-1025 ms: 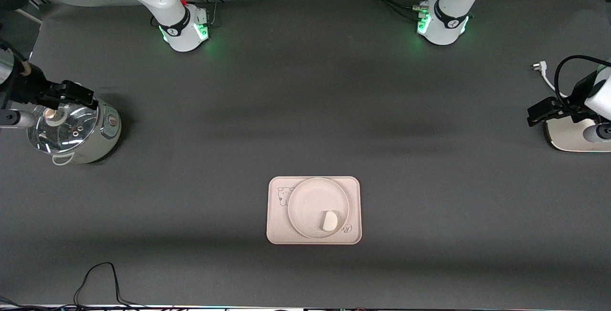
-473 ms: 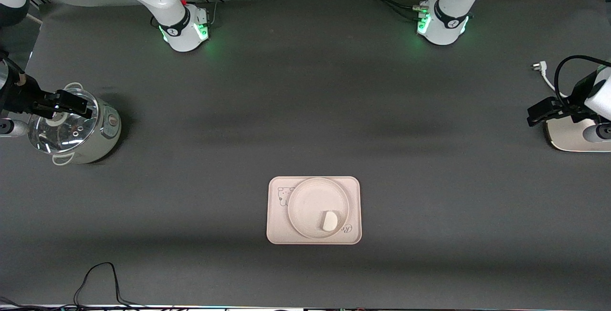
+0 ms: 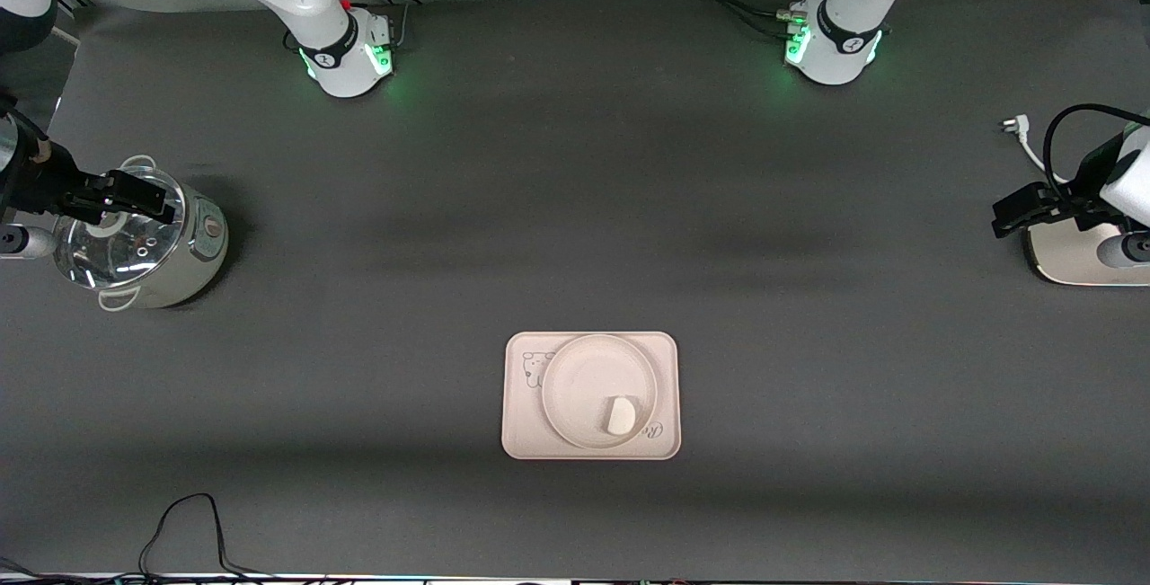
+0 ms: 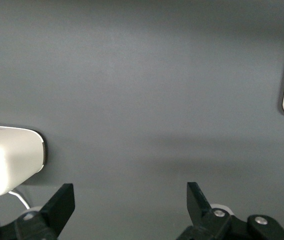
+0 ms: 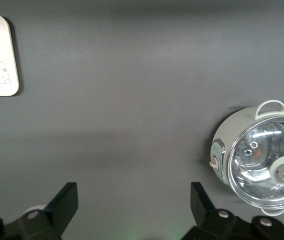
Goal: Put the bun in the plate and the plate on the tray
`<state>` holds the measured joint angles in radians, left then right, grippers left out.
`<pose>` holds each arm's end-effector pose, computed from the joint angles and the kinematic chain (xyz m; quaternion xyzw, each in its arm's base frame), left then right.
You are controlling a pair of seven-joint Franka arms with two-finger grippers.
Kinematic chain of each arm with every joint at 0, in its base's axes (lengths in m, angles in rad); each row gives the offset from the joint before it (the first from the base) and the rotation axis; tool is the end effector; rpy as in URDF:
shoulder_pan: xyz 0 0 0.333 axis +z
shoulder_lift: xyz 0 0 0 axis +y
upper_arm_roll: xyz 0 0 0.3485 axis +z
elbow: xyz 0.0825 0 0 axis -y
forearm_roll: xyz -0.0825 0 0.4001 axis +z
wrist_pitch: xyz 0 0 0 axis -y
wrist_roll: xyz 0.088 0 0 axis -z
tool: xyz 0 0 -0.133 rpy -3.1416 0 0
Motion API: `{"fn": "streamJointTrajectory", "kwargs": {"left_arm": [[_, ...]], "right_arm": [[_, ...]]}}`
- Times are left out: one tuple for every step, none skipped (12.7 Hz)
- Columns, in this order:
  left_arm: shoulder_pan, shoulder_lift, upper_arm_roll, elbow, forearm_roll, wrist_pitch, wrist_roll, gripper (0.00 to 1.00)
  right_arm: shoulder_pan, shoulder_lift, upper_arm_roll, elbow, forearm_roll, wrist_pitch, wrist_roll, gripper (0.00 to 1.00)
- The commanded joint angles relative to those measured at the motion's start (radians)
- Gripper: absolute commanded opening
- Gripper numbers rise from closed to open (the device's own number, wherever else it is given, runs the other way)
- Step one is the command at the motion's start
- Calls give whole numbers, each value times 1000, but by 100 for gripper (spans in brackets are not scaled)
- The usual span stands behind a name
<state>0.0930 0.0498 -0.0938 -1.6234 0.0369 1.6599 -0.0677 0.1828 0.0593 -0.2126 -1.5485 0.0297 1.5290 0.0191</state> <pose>0.5924 0.0054 0.5842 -0.9993 -0.0317 0.0060 0.0162 0.5828 -0.0097 0.6049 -0.9989 0.0244 0.0387 0.0088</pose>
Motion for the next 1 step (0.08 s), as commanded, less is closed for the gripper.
{"fn": "streamJointTrajectory", "kwargs": {"left_arm": [[-4, 1, 3, 17, 1, -25, 16, 100]], "right_arm": [[4, 2, -1, -4, -20, 10, -8, 100]]}}
